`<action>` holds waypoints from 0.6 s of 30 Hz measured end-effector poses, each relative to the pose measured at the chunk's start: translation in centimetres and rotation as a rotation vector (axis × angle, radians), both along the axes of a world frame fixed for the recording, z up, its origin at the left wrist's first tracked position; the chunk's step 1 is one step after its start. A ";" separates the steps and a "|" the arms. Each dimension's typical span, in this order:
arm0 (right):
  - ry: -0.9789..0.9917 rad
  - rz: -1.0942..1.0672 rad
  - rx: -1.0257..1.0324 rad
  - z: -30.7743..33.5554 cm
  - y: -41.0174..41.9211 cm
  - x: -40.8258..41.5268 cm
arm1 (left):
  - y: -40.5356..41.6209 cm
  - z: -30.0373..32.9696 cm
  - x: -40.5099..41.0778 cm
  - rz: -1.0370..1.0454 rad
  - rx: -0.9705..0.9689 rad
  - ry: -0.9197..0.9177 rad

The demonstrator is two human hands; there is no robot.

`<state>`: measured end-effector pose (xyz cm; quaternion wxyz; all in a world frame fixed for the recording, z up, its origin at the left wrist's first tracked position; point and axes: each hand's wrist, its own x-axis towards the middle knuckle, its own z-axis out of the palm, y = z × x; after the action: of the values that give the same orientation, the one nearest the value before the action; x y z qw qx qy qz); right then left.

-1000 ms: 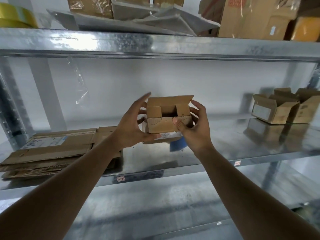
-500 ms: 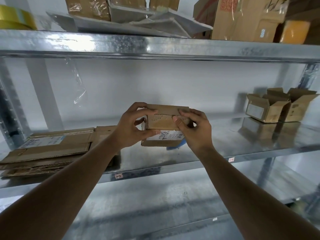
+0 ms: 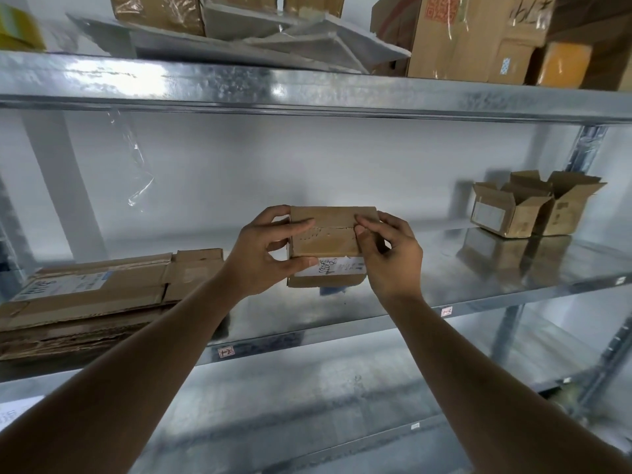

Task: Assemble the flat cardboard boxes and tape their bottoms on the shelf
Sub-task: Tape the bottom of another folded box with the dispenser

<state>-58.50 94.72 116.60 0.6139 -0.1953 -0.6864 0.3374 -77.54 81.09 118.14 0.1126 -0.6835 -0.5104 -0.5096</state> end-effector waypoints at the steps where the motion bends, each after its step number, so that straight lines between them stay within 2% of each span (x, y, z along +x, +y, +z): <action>1: 0.000 -0.012 -0.007 0.1 0.1 0.0 | 0.4 0.0 -0.1 -0.006 -0.009 -0.002; 6: -0.068 -0.016 -0.022 0.1 1.1 0.6 | 3.0 0.2 0.1 -0.040 0.003 -0.094; 9: -0.050 -0.007 -0.236 -0.4 2.0 1.8 | 5.3 -0.2 1.0 -0.077 0.016 -0.109; 11: -0.043 -0.042 -0.315 -1.0 3.1 2.8 | 7.1 -0.6 1.9 -0.094 0.017 -0.094; 18: -0.090 -0.096 -0.338 -2.3 10.3 7.1 | 14.6 -1.7 5.9 -0.041 0.022 0.033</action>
<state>-51.39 104.99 114.35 0.5563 -0.3432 -0.6365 0.4093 -71.67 95.72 116.41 0.1182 -0.7010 -0.4885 -0.5060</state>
